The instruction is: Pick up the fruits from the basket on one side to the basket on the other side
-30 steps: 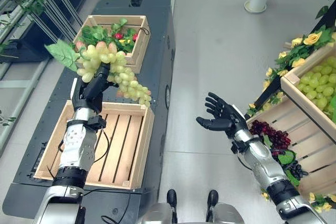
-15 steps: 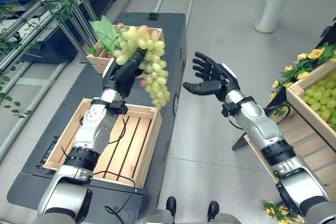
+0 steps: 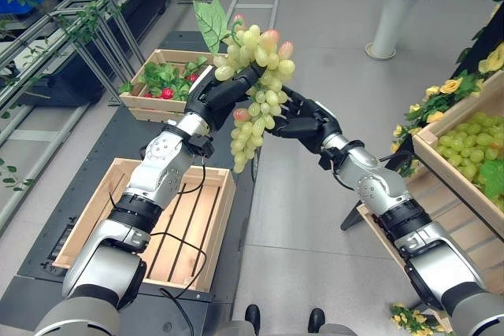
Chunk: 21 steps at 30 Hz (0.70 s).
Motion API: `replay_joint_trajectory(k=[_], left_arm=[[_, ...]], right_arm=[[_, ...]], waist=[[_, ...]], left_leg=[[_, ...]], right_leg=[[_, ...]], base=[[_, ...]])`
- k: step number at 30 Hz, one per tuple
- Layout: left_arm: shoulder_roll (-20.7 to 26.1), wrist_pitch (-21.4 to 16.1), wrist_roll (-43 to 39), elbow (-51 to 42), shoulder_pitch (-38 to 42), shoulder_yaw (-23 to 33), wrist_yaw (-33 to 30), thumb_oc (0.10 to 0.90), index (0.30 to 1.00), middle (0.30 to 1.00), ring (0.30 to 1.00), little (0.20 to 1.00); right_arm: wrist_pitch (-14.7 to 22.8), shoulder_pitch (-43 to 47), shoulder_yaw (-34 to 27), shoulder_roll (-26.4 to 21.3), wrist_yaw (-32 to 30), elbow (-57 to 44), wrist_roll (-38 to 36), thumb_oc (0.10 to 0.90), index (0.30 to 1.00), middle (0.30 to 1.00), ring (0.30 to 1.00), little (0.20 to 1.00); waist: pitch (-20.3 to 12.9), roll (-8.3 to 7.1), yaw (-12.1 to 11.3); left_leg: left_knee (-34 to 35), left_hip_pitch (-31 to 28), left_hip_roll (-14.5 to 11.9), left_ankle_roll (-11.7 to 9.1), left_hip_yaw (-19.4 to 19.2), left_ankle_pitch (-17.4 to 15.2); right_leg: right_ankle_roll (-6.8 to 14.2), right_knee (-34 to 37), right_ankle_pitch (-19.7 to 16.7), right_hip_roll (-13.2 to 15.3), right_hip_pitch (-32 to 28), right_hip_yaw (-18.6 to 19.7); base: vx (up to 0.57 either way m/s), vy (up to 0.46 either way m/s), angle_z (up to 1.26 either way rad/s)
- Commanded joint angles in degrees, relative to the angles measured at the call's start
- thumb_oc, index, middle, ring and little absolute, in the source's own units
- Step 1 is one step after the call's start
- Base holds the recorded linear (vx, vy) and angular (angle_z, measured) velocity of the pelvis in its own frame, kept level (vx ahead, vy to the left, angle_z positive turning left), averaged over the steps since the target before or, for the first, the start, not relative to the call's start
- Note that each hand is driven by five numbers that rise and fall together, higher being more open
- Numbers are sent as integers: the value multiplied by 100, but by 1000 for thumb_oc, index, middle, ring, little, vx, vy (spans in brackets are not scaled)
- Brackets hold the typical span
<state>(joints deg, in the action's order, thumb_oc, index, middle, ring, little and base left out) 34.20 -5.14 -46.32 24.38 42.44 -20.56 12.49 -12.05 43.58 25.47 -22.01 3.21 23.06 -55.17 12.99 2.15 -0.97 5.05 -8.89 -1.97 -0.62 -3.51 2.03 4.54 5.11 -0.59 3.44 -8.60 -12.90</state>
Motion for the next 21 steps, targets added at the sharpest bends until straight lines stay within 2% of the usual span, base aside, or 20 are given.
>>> replay_joint_trajectory(k=[1, 5, 10, 16, 21], left_arm=[[-155, -593, 0, 720, 1161, -144, 17, 400, 300, 300, 300, 300], [-141, -624, 160, 725, 1236, -232, -120, 400, 300, 300, 300, 300], [-108, -677, 307, 960, 1369, -333, -165, 400, 300, 300, 300, 300], [56, -643, 437, 1307, 1414, -387, -71, 400, 300, 300, 300, 300], [355, -603, 367, 1555, 1360, -316, 127, 400, 300, 300, 300, 300]], right_arm=[[48, 525, 105, 331, 645, 233, -698, 800, 900, 900, 900, 900], [-137, 461, 151, 334, 901, 177, -976, 800, 900, 900, 900, 900], [-94, 420, 184, 403, 1109, 101, -1271, 800, 900, 900, 900, 900], [51, 351, 173, 370, 1204, -34, -1220, 800, 900, 900, 900, 900], [236, 200, 113, 156, 1055, -67, -795, 800, 900, 900, 900, 900]], waist=[[-1147, -120, -68], [-1166, -144, -44], [-1185, -150, -6], [-1194, -136, 30], [-1199, -123, 75]], left_leg=[[-27, 138, 374, -29, -1, -394], [-18, 128, 359, -31, -32, -399], [-15, 123, 351, -31, -64, -401], [-6, 115, 343, -24, -101, -409], [-5, 106, 328, -26, -154, -413]], right_leg=[[-294, -11, 230, -94, -22, 12], [-295, -11, 241, -109, -22, 30], [-292, -11, 249, -125, -17, 56], [-273, -11, 252, -130, -2, 84], [-258, -11, 241, -129, 12, 118]], base=[[0, 0, 0], [5, -20, -3], [-3, -24, -6], [-6, -19, -5], [4, -8, -3]])
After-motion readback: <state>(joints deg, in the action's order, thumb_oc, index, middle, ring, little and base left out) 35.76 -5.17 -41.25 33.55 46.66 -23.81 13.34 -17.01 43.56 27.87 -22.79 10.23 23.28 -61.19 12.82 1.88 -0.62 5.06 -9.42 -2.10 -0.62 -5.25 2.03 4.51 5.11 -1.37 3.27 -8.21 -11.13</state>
